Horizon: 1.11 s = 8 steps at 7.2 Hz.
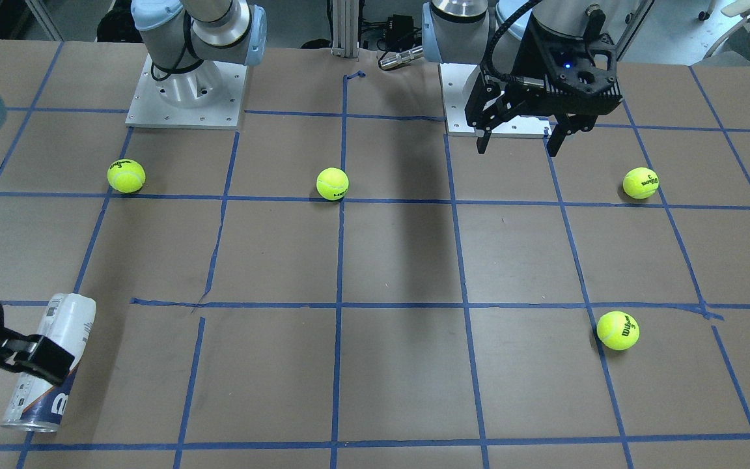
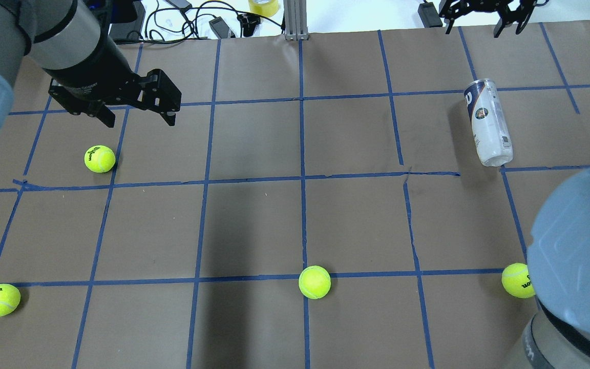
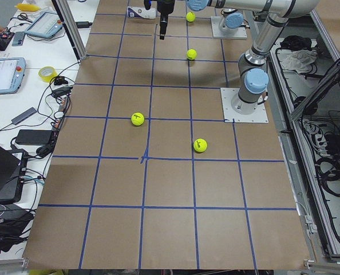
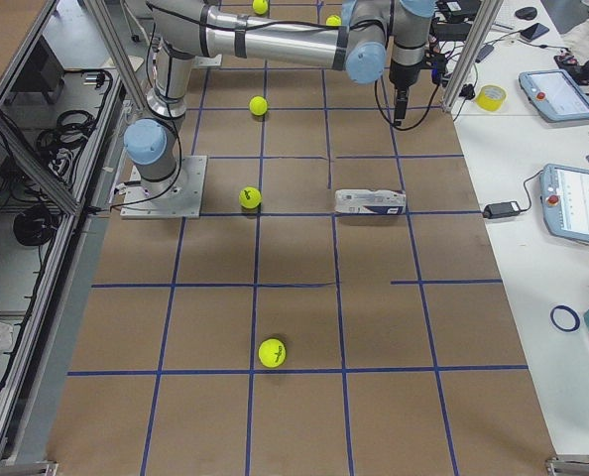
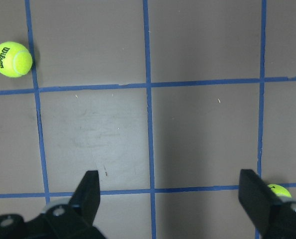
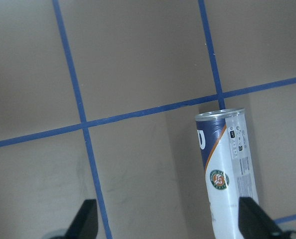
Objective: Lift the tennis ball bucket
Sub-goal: 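Lower the right gripper over the can's open end and close on it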
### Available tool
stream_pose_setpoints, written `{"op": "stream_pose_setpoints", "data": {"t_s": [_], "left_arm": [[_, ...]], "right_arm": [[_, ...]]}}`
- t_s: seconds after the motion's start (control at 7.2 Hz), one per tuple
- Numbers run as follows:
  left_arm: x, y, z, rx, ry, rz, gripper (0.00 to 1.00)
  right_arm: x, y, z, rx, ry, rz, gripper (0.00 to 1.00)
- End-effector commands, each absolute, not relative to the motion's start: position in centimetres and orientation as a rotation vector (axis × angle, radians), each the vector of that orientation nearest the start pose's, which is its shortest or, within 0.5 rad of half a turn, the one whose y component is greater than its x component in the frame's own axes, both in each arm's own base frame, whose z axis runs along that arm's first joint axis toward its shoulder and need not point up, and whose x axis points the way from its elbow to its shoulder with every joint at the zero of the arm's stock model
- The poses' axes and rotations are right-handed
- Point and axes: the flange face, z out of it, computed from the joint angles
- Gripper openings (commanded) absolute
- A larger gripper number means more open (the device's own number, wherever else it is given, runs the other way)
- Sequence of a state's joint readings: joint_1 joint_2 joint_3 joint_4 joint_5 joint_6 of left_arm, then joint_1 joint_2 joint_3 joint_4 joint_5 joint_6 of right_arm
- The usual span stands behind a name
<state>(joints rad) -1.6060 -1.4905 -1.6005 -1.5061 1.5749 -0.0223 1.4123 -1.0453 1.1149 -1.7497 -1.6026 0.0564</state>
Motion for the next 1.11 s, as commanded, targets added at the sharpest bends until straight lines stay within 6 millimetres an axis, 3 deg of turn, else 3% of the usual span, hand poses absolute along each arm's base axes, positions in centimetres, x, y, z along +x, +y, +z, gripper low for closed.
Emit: {"op": "stream_pose_setpoints", "data": {"t_s": [0.0,0.14,0.28,0.42,0.56,0.83,0.97], "left_arm": [[-14.9,-46.3,51.8,0.017,3.137,-0.181,1.00],[-14.9,-46.2,51.9,0.017,3.137,-0.181,1.00],[-15.0,-46.2,51.9,0.014,3.138,-0.181,1.00],[-15.0,-46.2,51.9,0.014,3.138,-0.181,1.00],[-15.0,-46.2,51.8,0.014,3.138,-0.178,1.00],[-14.9,-46.1,51.9,0.014,3.137,-0.178,1.00],[-14.9,-46.1,51.9,0.014,3.137,-0.178,1.00]], "right_arm": [[-2.2,-76.2,35.4,0.400,3.167,-0.161,1.00],[-3.6,-77.1,32.8,0.405,3.174,-0.142,1.00],[-6.3,-77.4,30.5,0.390,3.215,-0.111,1.00],[-8.2,-77.4,29.1,0.333,3.227,-0.073,1.00],[-8.8,-76.8,26.2,0.299,3.215,0.043,1.00],[-8.6,-75.9,23.6,0.111,3.223,0.064,1.00],[-8.7,-76.4,22.8,-0.028,3.236,-0.019,1.00]]}}
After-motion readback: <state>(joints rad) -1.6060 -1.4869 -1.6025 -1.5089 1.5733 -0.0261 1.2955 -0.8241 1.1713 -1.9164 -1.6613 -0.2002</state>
